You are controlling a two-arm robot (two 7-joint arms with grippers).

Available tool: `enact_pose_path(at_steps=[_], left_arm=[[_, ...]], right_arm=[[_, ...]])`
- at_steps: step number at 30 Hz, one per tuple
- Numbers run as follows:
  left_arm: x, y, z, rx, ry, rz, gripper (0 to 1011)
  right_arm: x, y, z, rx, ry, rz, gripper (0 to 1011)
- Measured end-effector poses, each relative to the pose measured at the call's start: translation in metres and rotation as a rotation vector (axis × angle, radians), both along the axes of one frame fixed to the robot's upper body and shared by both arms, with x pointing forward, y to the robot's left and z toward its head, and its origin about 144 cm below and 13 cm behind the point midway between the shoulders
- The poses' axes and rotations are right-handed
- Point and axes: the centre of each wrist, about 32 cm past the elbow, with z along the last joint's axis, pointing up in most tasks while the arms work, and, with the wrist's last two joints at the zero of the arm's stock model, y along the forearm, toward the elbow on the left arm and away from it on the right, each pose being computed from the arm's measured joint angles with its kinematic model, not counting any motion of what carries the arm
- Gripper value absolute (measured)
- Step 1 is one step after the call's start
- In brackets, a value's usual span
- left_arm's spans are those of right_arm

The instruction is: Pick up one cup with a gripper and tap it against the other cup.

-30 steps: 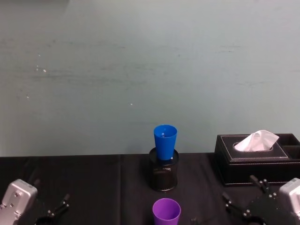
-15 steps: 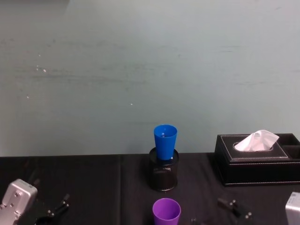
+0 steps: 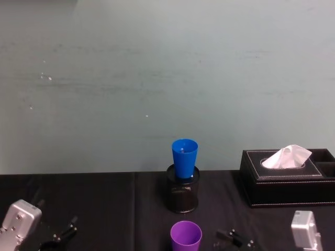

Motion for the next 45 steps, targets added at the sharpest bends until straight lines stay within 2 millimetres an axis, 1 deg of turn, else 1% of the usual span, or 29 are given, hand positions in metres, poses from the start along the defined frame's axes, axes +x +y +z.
enact_pose_path(at_steps=[14,27,45], left_arm=[[0.000,0.000,0.000,0.000,0.000,0.000,1000],[0.000,0.000,0.000,0.000,0.000,0.000,1000],[0.000,0.000,0.000,0.000,0.000,0.000,1000]], right_arm=[[0.021,0.012,-0.004,-0.048,0.007,0.016,1003],[0.045,0.024,-0.009,-0.054,0.016,0.042,1003],[0.065,0.041,-0.010,-0.043,0.009,0.060,1003]])
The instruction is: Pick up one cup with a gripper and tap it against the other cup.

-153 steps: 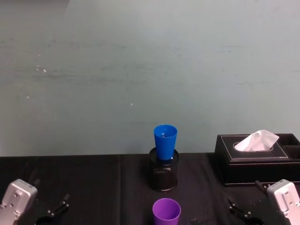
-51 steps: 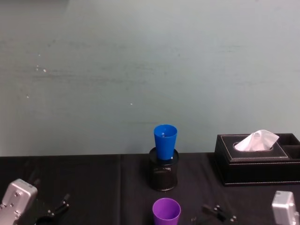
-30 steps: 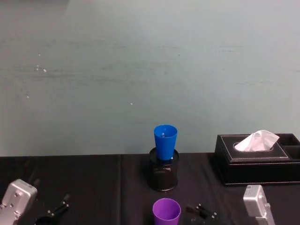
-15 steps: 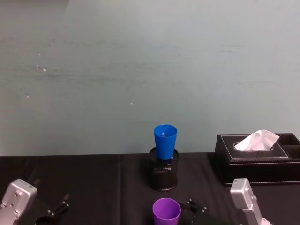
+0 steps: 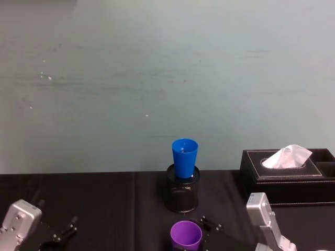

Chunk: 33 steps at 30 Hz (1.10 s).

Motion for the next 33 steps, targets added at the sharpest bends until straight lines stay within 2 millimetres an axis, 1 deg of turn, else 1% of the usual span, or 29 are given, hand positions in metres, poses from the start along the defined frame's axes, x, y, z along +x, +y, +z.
enact_pose_path(at_steps=[6,15,33], left_arm=[[0.0000,0.0000,0.0000,0.000,0.000,0.000,1000],[0.0000,0.0000,0.0000,0.000,0.000,0.000,1000],[0.0000,0.0000,0.0000,0.000,0.000,0.000,1000]], right_arm=[[0.0044,0.0053,-0.0002,0.004,0.002,0.003,1003],[0.0052,0.0083,-0.0027,0.010,0.011,-0.001,1003],[0.0048,0.0066,-0.0055,0.018,0.014,-0.004,1003]])
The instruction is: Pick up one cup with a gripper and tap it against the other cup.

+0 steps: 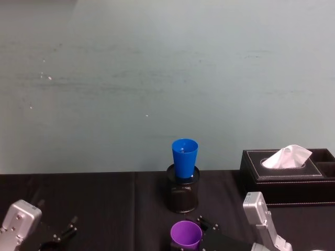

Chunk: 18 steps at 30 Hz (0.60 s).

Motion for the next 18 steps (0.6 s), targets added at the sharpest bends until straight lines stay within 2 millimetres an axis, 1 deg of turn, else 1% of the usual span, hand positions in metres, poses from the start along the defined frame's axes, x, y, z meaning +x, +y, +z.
enact_pose_path(at_steps=[5,7,10,11,12,13,15,18], left_arm=[[0.0000,0.0000,0.0000,0.000,0.000,0.000,1000],[0.0000,0.0000,0.0000,0.000,0.000,0.000,1000],[0.0000,0.0000,0.0000,0.000,0.000,0.000,1000],[0.0000,0.0000,0.0000,0.000,0.000,0.000,1000],[0.0000,0.0000,0.0000,0.000,0.000,0.000,1000],[0.0000,0.0000,0.0000,0.000,0.000,0.000,1000],[0.0000,0.0000,0.0000,0.000,0.000,0.000,1000],[0.0000,0.0000,0.0000,0.000,0.000,0.000,1000]], right_arm=[[0.0000,-0.0001,0.0000,0.000,0.000,0.000,1000],[0.0000,-0.0001,0.0000,0.000,0.000,0.000,972],[0.0000,0.0000,0.0000,0.000,0.000,0.000,908],[0.0000,0.0000,0.0000,0.000,0.000,0.000,863],[-0.0001,0.0001,0.0000,0.000,0.000,0.000,863],[-0.0001,0.0001,0.0000,0.000,0.000,0.000,827],[0.0000,0.0001,0.0000,0.000,0.000,0.000,792],[0.0000,0.0001,0.0000,0.000,0.000,0.000,784]])
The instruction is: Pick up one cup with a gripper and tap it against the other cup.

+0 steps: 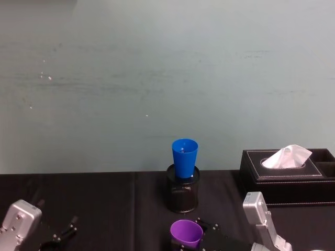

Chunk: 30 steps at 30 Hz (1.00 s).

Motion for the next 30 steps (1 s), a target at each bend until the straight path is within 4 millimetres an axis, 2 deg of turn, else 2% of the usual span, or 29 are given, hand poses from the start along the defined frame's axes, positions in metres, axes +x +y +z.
enact_pose_path(at_steps=[19,27,30], left_arm=[[0.000,0.000,0.000,0.000,0.000,0.000,1000],[0.000,0.000,0.000,0.000,0.000,0.000,1000],[0.000,0.000,0.000,0.000,0.000,0.000,1000]], right_arm=[[0.001,0.000,0.002,0.001,-0.002,0.018,754],[0.002,0.000,0.019,-0.011,-0.026,0.051,754],[0.003,0.001,0.033,-0.021,-0.044,0.057,754]])
